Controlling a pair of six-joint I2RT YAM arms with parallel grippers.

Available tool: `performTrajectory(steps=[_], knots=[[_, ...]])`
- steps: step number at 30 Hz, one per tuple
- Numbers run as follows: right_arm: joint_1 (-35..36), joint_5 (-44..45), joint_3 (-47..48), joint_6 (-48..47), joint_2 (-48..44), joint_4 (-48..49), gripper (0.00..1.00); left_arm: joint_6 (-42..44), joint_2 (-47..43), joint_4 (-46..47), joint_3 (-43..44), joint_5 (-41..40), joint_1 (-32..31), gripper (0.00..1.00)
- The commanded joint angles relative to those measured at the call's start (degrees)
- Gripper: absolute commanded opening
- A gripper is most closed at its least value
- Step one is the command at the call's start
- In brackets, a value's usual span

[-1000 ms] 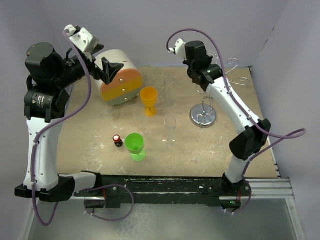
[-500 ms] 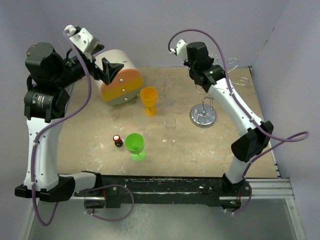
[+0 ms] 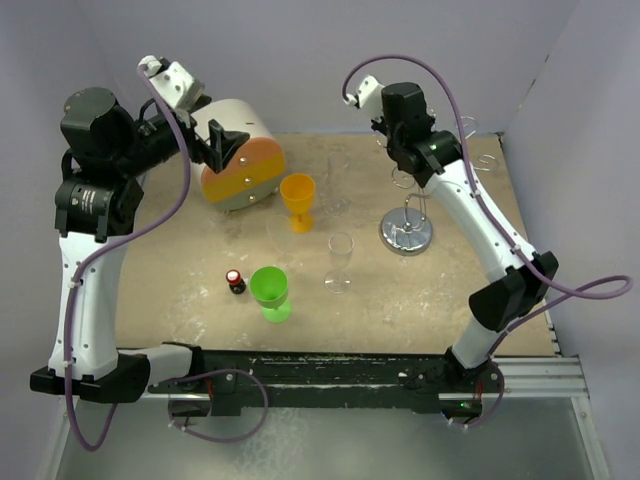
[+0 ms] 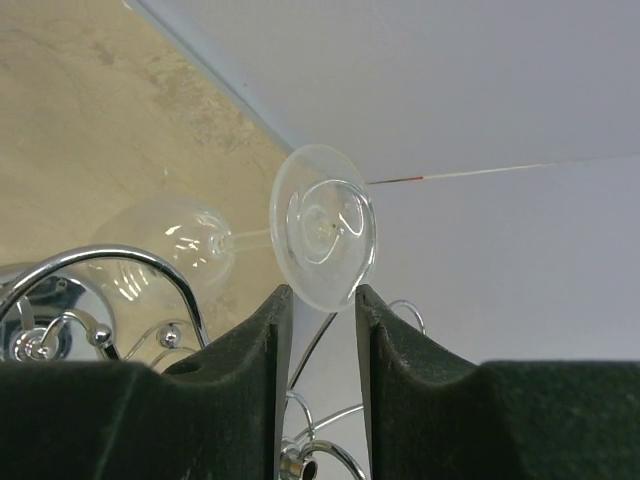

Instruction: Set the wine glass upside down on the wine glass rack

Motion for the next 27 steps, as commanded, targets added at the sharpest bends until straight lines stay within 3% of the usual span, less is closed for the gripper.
performTrajectory(steps=[1, 17, 24, 27], knots=[[0.23, -2.17, 1.67, 2.66, -3.26, -0.53, 0.34, 2.08, -1.38, 2.03, -2.08, -1.46, 0.43, 0.99], [0.21, -13.69, 4.74, 10.31, -9.25, -8.21, 0.4, 5.68, 1.09, 1.64, -13.19, -7.7, 0.06, 1.0], [0.23, -20.32, 6.07, 13.26, -13.07, -10.16, 0.46, 10.97, 4.54, -6.48, -14.72, -1.75, -2.72, 0.92], [0.2, -23.24, 6.88, 14.37, -14.28, -11.54, 0.48, 14.0, 6.77, -9.8, -14.88, -3.21, -4.94, 0.87]])
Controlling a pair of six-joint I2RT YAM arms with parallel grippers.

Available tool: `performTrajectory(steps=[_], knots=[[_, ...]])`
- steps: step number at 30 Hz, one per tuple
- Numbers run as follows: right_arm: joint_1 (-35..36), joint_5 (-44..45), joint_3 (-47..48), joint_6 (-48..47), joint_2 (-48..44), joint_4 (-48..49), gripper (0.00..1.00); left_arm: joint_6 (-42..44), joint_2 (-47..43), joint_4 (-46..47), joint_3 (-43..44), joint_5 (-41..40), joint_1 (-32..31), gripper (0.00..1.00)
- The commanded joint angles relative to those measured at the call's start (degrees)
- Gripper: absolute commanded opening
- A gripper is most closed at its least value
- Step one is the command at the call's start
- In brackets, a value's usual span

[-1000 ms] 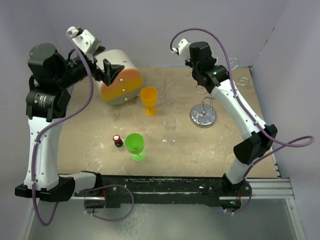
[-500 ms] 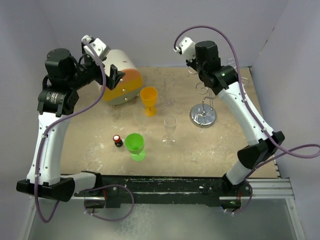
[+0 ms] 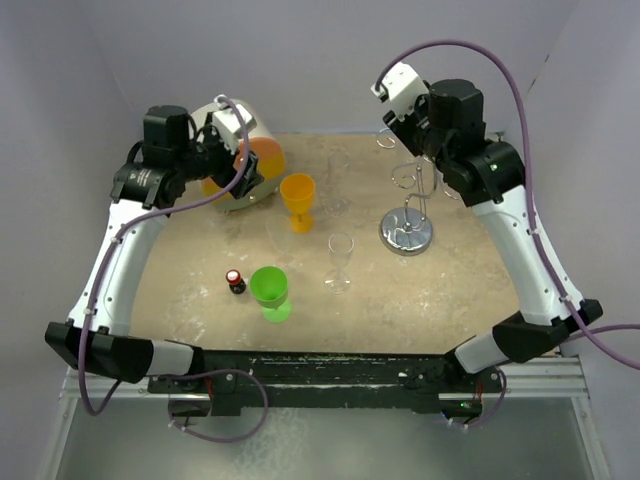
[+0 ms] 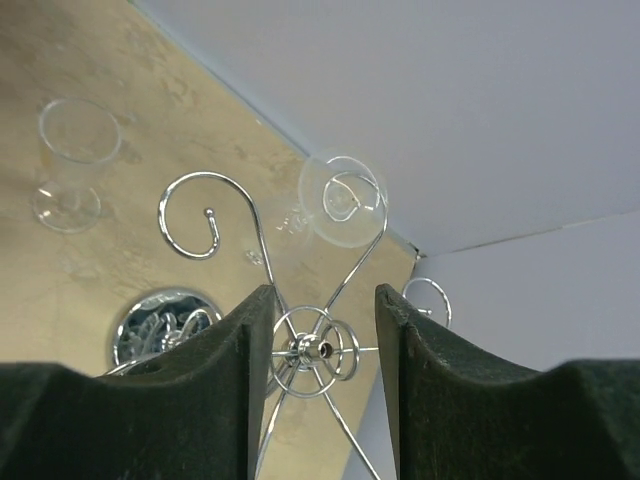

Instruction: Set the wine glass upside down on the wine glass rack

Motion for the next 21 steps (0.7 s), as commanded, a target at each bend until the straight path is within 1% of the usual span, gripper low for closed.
performTrajectory(steps=[1, 7, 11, 16, 21], knots=[[0.23, -6.15, 3.19, 3.13, -2.69, -1.41, 0.49, 6.07, 2.5, -4.99, -0.24, 1.06, -3.1, 0.84], [0.15, -7.23, 3.23, 3.33, -3.66, -2.43, 0.56, 10.84, 6.9, -8.53, -0.27, -3.06, -6.85, 0.74], [-0.44, -6.94, 3.03, 3.77, -3.92, -2.86, 0.63, 12.94, 9.44, -11.05, -0.23, -3.91, -8.67, 0.67], [-1.72, -7.73, 3.36, 4.42, -4.35, -3.08, 0.64, 14.3, 12.55, -13.77, 0.34, -3.79, -10.09, 0.56], [-2.78, -7.57, 2.67, 4.49, -4.79, -3.09, 0.64, 15.18, 14.73, -16.55, 0.7, -3.29, -11.45, 0.51]])
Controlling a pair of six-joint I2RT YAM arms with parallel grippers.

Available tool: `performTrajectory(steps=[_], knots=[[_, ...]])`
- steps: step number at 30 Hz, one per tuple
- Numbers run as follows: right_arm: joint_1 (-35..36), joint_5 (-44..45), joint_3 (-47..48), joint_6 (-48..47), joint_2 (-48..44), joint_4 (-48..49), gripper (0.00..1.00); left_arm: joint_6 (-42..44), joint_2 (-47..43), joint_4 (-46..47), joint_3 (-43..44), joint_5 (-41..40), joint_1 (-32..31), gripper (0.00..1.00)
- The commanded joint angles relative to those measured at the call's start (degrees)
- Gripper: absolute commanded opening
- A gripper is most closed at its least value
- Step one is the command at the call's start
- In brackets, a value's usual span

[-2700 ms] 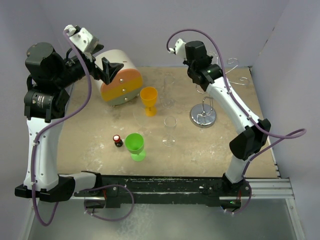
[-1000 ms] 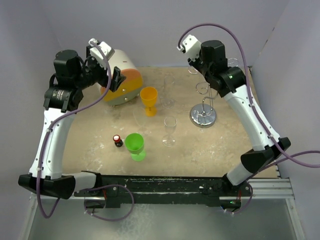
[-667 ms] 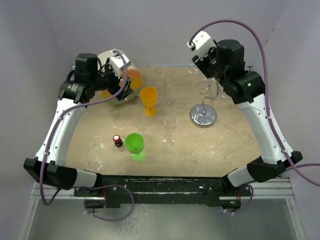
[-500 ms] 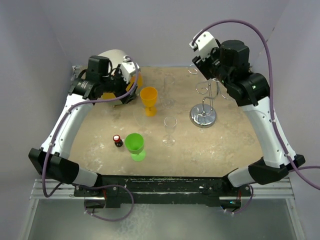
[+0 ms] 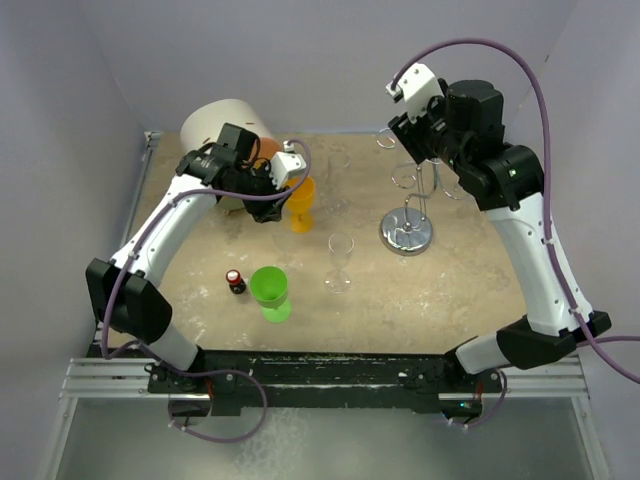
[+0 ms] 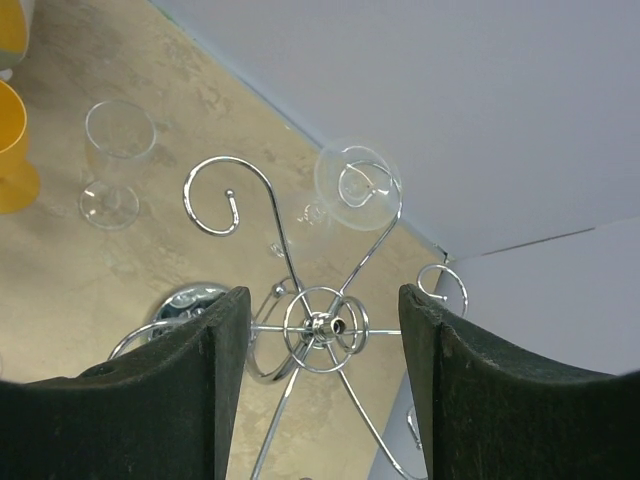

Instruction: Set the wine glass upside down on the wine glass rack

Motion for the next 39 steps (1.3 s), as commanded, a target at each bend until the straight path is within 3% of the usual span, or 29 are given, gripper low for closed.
performTrajectory(steps=[1, 18, 30, 39], knots=[[-1.08, -0.53, 1.03, 1.22, -2.0, 0.87, 0.64, 2.35, 1.06, -2.66, 1.03, 0.56, -1.29, 0.49], [-3.98, -1.86, -1.41, 1.93, -3.37, 1.18, 0.64, 4.48, 0.88, -4.98, 1.3, 2.69, -2.46, 0.01], [-7.82, -9.77, 1.0, 4.67, -3.79, -0.03, 0.72, 6.46, -4.09, -7.83, 10.6, 1.95, -2.5, 0.0], [-10.29, -30.29, 2.43, 8.43, -3.47, -1.25, 0.77, 2.56, -11.4, -4.88, 20.39, 8.71, -2.49, 0.0]])
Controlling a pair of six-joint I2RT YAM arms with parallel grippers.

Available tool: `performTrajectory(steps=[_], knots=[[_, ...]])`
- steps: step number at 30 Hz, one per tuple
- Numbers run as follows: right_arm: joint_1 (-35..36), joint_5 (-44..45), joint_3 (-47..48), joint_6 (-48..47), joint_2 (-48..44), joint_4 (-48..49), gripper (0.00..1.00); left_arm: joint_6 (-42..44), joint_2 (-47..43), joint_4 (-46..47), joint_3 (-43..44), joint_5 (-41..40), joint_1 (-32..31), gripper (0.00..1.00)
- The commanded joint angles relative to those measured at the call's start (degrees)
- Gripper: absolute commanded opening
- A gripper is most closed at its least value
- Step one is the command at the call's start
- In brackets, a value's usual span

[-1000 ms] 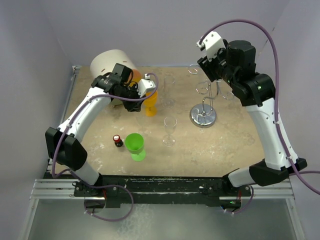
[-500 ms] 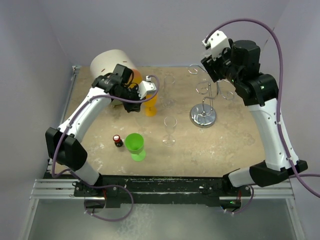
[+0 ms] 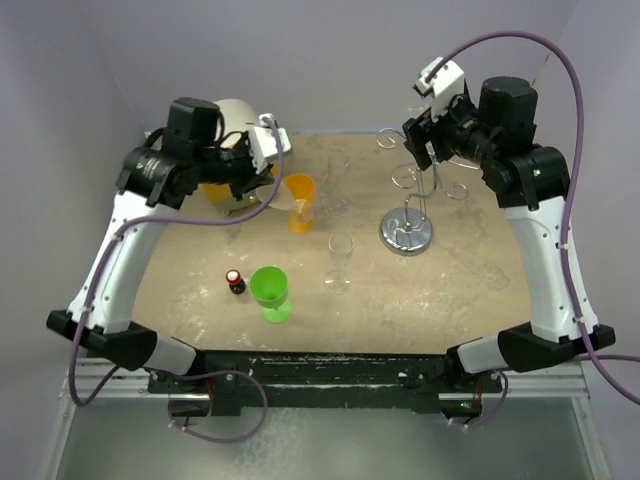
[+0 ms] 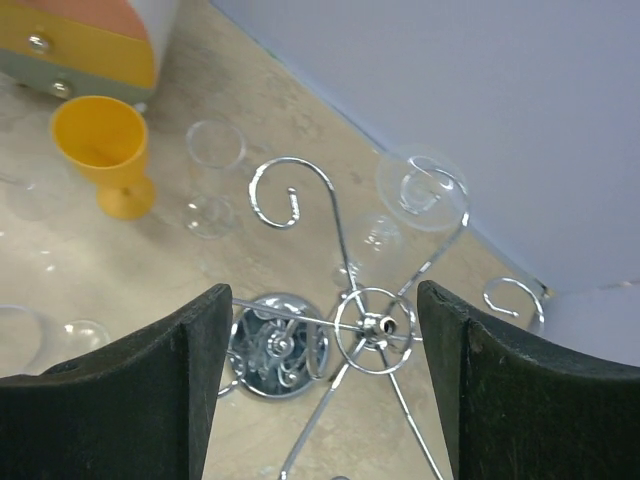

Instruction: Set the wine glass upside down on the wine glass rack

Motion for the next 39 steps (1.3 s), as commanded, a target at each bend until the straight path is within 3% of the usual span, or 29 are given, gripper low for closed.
performTrajectory(steps=[1, 10, 14, 30, 39], knots=[[-0.97, -13.47, 2.99, 4.1, -1.52, 0.71, 0.77, -2.38, -5.72, 3.81, 5.31, 6.06, -0.27, 0.0], [-1.3, -25.31, -0.55, 13.4, -1.06, 9.59, 0.72, -12.33, -4.2, 16.62, 15.5, 9.31, -0.27, 0.0], [-1.3, -29.51, -2.89, 22.25, -0.76, 16.11, 0.71, -18.02, -1.62, 20.61, 20.14, 9.2, -0.27, 0.0], [-3.9, -29.77, -10.06, 43.65, 0.55, 28.18, 0.52, -27.97, 2.73, 28.32, 24.63, 9.05, -0.23, 0.0], [-4.47, -32.63, -12.19, 48.09, 1.14, 31.87, 0.44, -29.88, 4.02, 29.17, 24.95, 10.88, -0.19, 0.0]])
